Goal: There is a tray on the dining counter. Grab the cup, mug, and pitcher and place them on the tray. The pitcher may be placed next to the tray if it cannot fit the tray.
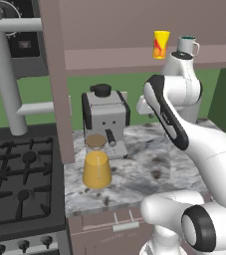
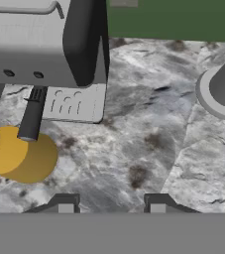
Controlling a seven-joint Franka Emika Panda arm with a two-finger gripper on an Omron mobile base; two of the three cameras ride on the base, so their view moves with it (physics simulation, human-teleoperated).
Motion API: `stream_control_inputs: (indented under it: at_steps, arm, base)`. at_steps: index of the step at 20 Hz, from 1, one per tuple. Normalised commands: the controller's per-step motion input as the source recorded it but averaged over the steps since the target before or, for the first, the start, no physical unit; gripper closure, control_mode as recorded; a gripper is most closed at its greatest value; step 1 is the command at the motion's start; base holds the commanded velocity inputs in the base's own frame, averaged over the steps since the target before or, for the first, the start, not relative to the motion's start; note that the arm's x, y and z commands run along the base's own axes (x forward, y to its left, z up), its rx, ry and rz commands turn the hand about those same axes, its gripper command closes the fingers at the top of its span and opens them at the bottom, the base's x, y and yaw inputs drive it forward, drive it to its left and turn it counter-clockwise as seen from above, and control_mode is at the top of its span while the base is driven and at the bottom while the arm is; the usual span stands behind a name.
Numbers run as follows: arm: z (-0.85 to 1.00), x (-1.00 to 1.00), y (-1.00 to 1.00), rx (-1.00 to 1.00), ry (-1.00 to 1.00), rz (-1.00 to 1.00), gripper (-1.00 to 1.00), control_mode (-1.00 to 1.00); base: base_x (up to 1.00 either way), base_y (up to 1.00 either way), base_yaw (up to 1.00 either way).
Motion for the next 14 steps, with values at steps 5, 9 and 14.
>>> stream_control_inputs:
  at_steps: [5,9,14]
  arm:
    - [0.05,0.00,0.00,0.00,-0.05,0.00,-1.00,-1.00]
    - [0.17,0.00,0.00,0.00,-0.07,0.00,-1.00,-1.00]
    - [0.24,0.00,0.00,0.00,-0.07,-0.01,-1.00,-1.00]
  base:
    - [0.00,0.00,0.00]
    - [0.00,0.00,0.00]
    - [0.00,0.00,0.00]
